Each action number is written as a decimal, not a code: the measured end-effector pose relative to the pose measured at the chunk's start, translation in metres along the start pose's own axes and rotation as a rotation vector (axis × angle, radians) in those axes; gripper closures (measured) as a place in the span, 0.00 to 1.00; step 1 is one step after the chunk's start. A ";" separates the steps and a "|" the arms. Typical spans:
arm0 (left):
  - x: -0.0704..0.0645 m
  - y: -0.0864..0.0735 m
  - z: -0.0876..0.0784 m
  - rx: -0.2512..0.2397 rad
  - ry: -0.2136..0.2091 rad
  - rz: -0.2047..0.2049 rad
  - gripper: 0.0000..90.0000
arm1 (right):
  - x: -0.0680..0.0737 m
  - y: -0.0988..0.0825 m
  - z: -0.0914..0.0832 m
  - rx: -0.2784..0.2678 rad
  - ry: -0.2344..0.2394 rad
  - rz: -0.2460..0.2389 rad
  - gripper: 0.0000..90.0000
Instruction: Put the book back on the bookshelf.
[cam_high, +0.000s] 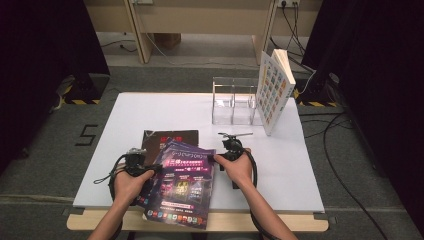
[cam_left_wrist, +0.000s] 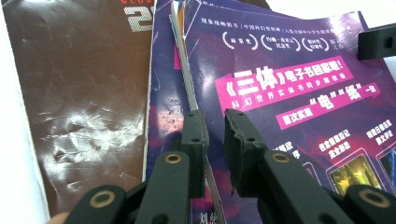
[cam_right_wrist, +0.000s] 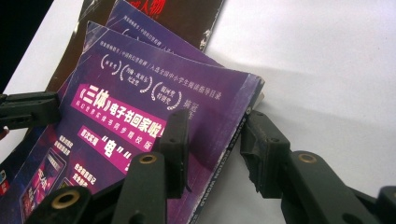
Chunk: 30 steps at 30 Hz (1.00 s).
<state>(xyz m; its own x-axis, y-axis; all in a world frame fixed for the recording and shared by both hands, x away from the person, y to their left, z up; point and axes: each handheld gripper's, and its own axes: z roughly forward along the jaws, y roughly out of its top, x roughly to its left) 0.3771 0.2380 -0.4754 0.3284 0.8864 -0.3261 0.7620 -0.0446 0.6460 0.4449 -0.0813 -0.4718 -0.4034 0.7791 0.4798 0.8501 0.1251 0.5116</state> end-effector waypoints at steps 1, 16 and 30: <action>0.000 0.000 0.000 0.000 -0.002 -0.002 0.86 | -0.001 0.000 0.001 -0.004 0.004 -0.008 0.70; 0.000 -0.001 0.000 -0.004 0.000 -0.006 0.86 | -0.003 -0.005 0.007 0.036 0.046 0.049 0.64; -0.001 -0.001 -0.002 -0.001 0.012 0.004 0.86 | 0.010 0.004 -0.013 -0.032 0.076 -0.011 0.84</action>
<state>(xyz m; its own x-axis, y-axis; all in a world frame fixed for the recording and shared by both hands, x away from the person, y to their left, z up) 0.3748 0.2383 -0.4744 0.3251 0.8915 -0.3155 0.7599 -0.0477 0.6483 0.4396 -0.0810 -0.4555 -0.4379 0.7286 0.5267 0.8349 0.1123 0.5388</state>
